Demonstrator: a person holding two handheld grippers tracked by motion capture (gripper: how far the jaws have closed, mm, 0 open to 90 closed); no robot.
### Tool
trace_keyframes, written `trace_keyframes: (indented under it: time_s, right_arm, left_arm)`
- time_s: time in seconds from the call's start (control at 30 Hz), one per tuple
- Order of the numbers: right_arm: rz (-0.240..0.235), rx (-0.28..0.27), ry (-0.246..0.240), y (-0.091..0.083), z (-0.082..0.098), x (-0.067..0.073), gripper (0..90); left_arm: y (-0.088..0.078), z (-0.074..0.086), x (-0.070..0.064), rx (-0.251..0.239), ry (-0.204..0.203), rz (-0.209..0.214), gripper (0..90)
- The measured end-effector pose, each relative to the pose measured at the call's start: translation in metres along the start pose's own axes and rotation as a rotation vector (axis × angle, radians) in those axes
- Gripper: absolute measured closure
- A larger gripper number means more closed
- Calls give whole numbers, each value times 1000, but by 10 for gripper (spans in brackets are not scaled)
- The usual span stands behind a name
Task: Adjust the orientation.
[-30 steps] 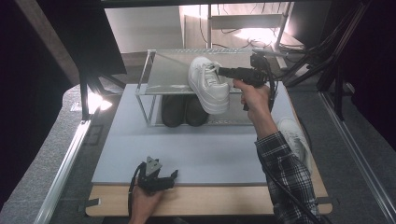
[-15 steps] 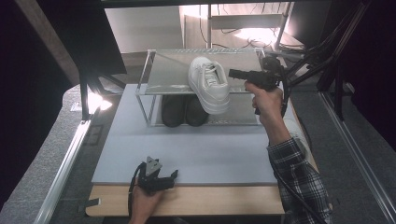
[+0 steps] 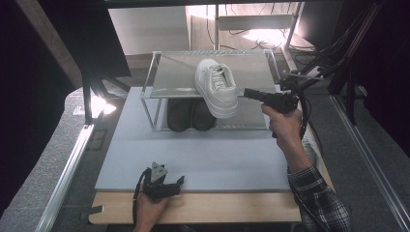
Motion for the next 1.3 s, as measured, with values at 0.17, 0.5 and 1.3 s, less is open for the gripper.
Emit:
trace_keyframes:
  time_s: [0.17, 0.5, 1.3]
  right_arm:
    - [-11, 16, -34, -2, 17, 1, 896]
    - [-36, 61, -73, 0, 47, 4, 896]
    - [-54, 73, -80, 16, 58, 8, 895]
  left_arm:
    - [0, 0, 0, 0, 0, 0, 122]
    - [0, 0, 0, 0, 0, 0, 122]
    - [0, 0, 0, 0, 0, 0, 122]
Point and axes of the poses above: each handheld gripper's, and its own axes: y roughly forward along the jaws, z roughly out of its underside, x roughly to its left, the point moved 1 cm from there along y, roughly forward along the jaws, and after that the axes turned 13 degrees about z, right-handed, at the moved point
